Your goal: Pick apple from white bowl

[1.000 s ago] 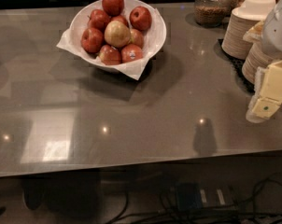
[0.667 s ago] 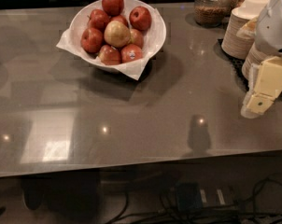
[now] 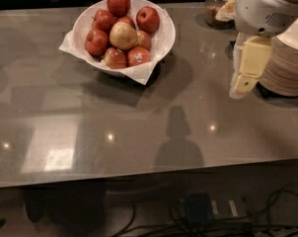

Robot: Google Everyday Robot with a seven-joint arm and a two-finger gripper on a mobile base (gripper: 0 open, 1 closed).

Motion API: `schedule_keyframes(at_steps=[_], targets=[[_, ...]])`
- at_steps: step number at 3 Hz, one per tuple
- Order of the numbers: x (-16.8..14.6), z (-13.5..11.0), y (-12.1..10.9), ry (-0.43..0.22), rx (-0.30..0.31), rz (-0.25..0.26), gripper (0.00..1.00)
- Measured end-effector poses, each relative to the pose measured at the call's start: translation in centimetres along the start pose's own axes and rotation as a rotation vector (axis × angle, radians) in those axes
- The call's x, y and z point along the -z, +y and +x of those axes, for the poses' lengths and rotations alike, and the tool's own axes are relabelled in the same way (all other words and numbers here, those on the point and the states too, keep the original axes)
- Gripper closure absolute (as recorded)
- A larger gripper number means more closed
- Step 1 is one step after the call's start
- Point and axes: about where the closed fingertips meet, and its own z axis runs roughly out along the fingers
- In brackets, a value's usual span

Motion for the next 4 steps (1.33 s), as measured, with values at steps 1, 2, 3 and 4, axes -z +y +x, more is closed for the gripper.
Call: schedule_keyframes(at_steps=[1, 2, 3, 4], targets=[[-0.6, -4.7, -4.0, -0.053, 0.119, 0.013, 0.0], [-1.9, -9.8, -7.5, -0.138, 0.197, 0.027, 0.0], [-4.2, -14.3, -10.3, -0.273, 0.206, 0.034, 0.0], [-4.3, -14.3, -10.3, -0.274, 0.207, 0.035, 0.0]])
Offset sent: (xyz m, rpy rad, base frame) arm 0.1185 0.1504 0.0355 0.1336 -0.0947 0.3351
